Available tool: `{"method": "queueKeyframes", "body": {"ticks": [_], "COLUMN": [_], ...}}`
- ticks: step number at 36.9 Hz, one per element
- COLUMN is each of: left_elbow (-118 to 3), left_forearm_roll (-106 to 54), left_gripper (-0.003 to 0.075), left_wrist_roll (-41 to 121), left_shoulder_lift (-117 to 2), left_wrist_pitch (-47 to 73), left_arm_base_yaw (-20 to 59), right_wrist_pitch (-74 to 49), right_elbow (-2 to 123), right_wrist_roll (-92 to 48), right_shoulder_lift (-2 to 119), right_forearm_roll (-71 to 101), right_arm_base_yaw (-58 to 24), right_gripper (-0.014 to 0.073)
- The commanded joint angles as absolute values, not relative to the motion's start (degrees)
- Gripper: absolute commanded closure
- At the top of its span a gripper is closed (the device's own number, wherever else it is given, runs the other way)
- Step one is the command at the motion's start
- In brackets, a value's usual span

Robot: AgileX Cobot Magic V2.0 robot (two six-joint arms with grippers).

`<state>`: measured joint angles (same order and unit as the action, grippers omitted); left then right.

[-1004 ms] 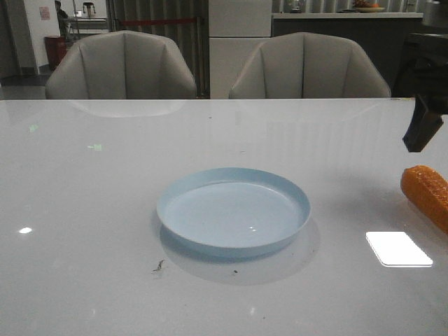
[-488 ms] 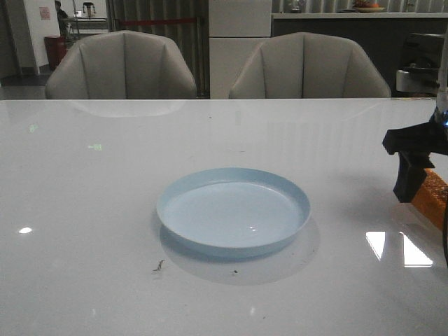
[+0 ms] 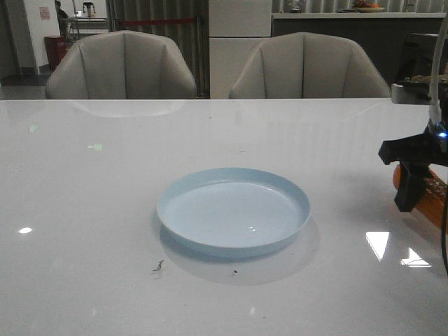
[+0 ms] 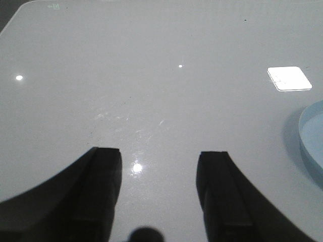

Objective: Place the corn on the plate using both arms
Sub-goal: 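Lift the corn and carry it over the plate with the right gripper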

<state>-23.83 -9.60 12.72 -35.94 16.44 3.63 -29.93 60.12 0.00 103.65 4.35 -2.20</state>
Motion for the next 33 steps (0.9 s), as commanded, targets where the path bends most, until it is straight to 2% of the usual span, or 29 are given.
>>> {"method": "queueKeyframes", "body": {"ticks": [1,9,18,33], "left_elbow": [-25.5,-25.5,-25.5,-25.5], "left_forearm_roll": [-10.2,-10.2,-10.2,-10.2], "left_gripper": [0.0313,0.0313,0.0313,0.0313], "left_wrist_roll": [12.5,12.5,12.5,12.5], "left_shoulder_lift": [-35.8,-35.8,-35.8,-35.8], "left_wrist_pitch": [12.4,12.4,12.4,12.4], "left_arm_base_yaw": [3.7,3.7,3.7,3.7], "right_wrist_pitch": [-31.1,-41.6,-46.3,-47.2], "right_elbow": [65.2,79.6,90.7,92.5], "right_wrist_roll": [-0.6,-2.8,-8.9,-12.2], "right_shoulder_lift": [101.1,101.1,101.1,104.2], "right_forearm_roll": [4.3,4.4,4.4,4.4], "right_arm_base_yaw": [-2.3,-5.8,-14.3,-27.0], "right_gripper": [0.0474,0.0474,0.0474,0.0474]}}
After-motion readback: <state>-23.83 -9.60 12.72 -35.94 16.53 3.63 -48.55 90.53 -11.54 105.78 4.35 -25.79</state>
